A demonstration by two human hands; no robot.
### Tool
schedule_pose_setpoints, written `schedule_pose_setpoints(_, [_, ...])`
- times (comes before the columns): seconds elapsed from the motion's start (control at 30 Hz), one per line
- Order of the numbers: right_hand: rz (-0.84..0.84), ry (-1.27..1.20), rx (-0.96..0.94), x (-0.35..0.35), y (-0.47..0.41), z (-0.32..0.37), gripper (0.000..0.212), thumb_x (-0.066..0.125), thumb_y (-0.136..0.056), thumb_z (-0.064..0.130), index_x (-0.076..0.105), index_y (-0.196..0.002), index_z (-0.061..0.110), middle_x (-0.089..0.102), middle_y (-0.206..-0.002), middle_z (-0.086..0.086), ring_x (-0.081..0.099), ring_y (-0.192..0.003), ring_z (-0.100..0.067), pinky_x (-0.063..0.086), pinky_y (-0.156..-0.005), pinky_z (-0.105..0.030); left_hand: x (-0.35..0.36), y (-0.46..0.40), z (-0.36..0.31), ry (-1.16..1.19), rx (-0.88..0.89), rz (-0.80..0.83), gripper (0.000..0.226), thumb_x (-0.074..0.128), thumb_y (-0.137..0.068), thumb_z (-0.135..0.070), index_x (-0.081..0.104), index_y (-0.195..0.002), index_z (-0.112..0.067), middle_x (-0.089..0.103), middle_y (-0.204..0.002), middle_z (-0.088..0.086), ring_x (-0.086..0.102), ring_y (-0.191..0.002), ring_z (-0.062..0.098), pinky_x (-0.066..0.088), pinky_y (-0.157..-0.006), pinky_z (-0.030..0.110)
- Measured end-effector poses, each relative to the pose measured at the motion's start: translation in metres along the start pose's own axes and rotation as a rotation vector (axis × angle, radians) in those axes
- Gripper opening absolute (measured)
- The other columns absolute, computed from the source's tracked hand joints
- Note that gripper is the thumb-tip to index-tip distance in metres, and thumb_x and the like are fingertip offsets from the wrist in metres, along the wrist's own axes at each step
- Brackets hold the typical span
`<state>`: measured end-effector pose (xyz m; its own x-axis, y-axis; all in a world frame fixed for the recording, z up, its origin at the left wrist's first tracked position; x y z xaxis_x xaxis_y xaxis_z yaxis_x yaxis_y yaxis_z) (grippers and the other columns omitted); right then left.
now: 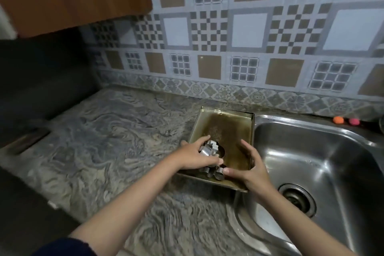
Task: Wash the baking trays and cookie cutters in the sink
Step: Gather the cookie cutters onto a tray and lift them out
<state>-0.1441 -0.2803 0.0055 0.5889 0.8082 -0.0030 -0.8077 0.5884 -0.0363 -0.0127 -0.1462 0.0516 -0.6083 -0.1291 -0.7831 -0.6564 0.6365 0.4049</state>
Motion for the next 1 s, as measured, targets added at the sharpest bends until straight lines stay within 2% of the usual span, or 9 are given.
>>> schedule_pose_setpoints(0.2, [-0.075,-0.005,0.033,-0.001,-0.073,-0.015,0.106,0.092,-0.040,0.029,0.046,-0.135,0.035,0.045,-0.138,0.011,0.041,-0.127,-0.007,0.036,-0.103,-0.029,-0.019,-0.090,-0.001,-0.019,0.015,0.066,0.098,0.057,-0.046,-0.087,0.011,-0.131,-0.070,0.011,-0.156,0.017,0.021,-0.143,0.034,0.028,-0.113,0.048])
schedule_pose_setpoints(0.4, [-0.135,-0.009,0.080,-0.004,-0.130,-0.033,0.103,0.092,-0.050,0.015,0.042,-0.139,0.027,0.043,-0.143,0.003,0.039,-0.127,-0.005,0.035,-0.101,-0.023,-0.031,-0.166,-0.005,-0.008,0.076,0.131,0.100,0.058,-0.041,-0.090,0.016,-0.129,-0.070,0.017,-0.157,0.011,0.024,-0.142,0.031,0.029,-0.112,0.047])
schedule_pose_setpoints(0.47, [-0.162,0.000,0.096,-0.006,-0.147,-0.037,0.106,0.092,-0.049,0.020,0.040,-0.141,0.026,0.042,-0.144,0.000,0.038,-0.129,-0.007,0.035,-0.104,-0.024,-0.037,-0.184,-0.008,-0.003,0.089,0.139,0.097,0.060,-0.046,-0.087,0.017,-0.131,-0.068,0.020,-0.157,0.009,0.025,-0.142,0.030,0.030,-0.111,0.046])
schedule_pose_setpoints(0.6, [-0.227,0.087,0.141,-0.007,-0.175,-0.042,0.124,0.090,-0.032,0.055,0.038,-0.142,0.031,0.038,-0.148,-0.002,0.038,-0.134,-0.011,0.036,-0.111,-0.037,-0.050,-0.216,-0.016,0.022,0.141,0.138,0.096,0.060,-0.053,-0.082,0.020,-0.137,-0.061,0.026,-0.156,0.004,0.029,-0.140,0.028,0.032,-0.110,0.044])
schedule_pose_setpoints(0.67, [-0.242,0.082,0.146,-0.008,-0.184,-0.043,0.124,0.091,-0.034,0.050,0.037,-0.144,0.027,0.039,-0.149,-0.003,0.039,-0.133,-0.011,0.036,-0.111,-0.036,-0.054,-0.229,-0.019,0.027,0.153,0.143,0.099,0.059,-0.053,-0.082,0.019,-0.140,-0.056,0.025,-0.156,0.002,0.027,-0.141,0.028,0.032,-0.110,0.045])
schedule_pose_setpoints(0.77, [-0.246,0.099,0.154,-0.007,-0.191,-0.043,0.110,0.089,-0.057,0.028,0.030,-0.148,0.019,0.036,-0.148,0.001,0.038,-0.128,-0.004,0.035,-0.104,-0.022,-0.057,-0.240,-0.021,0.030,0.180,0.136,0.101,0.060,-0.059,-0.079,0.017,-0.145,-0.049,0.025,-0.156,-0.002,0.029,-0.141,0.025,0.032,-0.108,0.040])
schedule_pose_setpoints(0.83, [-0.257,0.161,0.167,-0.007,-0.194,-0.047,0.098,0.082,-0.070,0.034,0.026,-0.149,0.021,0.031,-0.152,0.001,0.035,-0.130,-0.004,0.032,-0.105,-0.021,-0.059,-0.238,-0.022,0.013,0.197,0.131,0.103,0.060,-0.058,-0.081,0.016,-0.146,-0.047,0.025,-0.156,-0.002,0.028,-0.141,0.025,0.031,-0.108,0.039])
schedule_pose_setpoints(0.9, [-0.320,0.242,0.187,-0.009,-0.194,-0.048,0.084,0.071,-0.079,0.046,0.029,-0.148,0.023,0.030,-0.154,-0.002,0.032,-0.138,-0.010,0.029,-0.113,-0.029,-0.060,-0.238,-0.021,0.027,0.193,0.138,0.110,0.058,-0.055,-0.085,0.014,-0.147,-0.044,0.025,-0.156,-0.004,0.027,-0.142,0.024,0.030,-0.109,0.037])
schedule_pose_setpoints(1.0, [-0.468,0.445,0.085,-0.015,-0.188,-0.025,0.058,0.056,-0.092,0.041,0.042,-0.143,0.016,0.048,-0.143,-0.007,0.044,-0.132,-0.018,0.034,-0.104,-0.024,-0.067,-0.235,-0.021,0.122,0.219,0.137,0.120,0.053,-0.048,-0.093,0.007,-0.148,-0.044,0.025,-0.155,-0.008,0.030,-0.141,0.020,0.031,-0.112,0.037])
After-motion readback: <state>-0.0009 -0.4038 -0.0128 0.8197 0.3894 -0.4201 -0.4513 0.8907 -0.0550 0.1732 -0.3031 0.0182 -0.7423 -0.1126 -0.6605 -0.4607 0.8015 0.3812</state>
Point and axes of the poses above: each hand's wrist, its own y-axis away from the middle knuckle, its own x-axis out of the palm, z = x × y, the point moved 6 cm from there along -y, towards the middle knuckle
